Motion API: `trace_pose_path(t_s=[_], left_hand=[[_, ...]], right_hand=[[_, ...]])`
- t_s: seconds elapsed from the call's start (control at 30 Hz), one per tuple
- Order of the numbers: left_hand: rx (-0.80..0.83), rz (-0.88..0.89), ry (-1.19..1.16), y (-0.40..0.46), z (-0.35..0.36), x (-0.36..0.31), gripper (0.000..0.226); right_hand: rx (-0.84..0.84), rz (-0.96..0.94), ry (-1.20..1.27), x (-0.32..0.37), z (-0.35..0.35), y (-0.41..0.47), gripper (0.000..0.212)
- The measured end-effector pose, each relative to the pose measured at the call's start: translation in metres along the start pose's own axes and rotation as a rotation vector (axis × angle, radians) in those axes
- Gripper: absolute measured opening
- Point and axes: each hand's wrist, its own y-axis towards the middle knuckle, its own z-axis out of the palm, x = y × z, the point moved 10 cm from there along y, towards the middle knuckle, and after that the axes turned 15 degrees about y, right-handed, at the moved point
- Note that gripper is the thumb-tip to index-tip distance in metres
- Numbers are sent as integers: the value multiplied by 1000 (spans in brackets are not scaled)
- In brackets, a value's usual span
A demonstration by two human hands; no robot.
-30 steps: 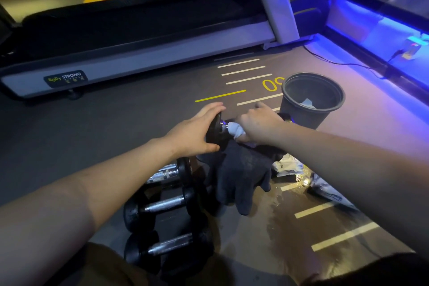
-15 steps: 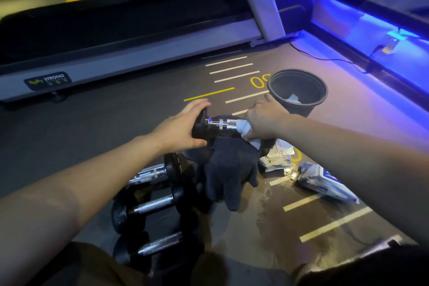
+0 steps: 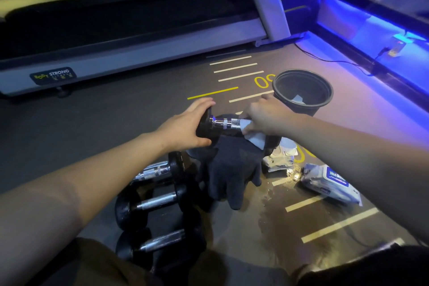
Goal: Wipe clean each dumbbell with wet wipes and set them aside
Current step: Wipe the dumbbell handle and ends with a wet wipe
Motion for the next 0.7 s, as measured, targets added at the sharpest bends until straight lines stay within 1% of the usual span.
trace_pose_path(t_s=[0.1,0.2,0.37,0.5,0.57,0.7], left_hand=[[6,9,-5,0,-2,-1,100],[15,10,-4,0,-2,-3,99],[19,11,4,-1,-2,-4,98],[23,17,2,-3,-2,-4,97],[24,22,-4,-4,-2,-3,97],[15,28,-10,-3,-5,-4,95]], right_hand=[[63,42,-66,-15,6,-2,41],[100,51,-61,-22,8,-4,38],[200,81,86,-28,6,-3,36],[334,131,197,-26,13,-2,35],[324,142,159,-25,15,0,37],[130,119,-133,-22,14,-2,49]])
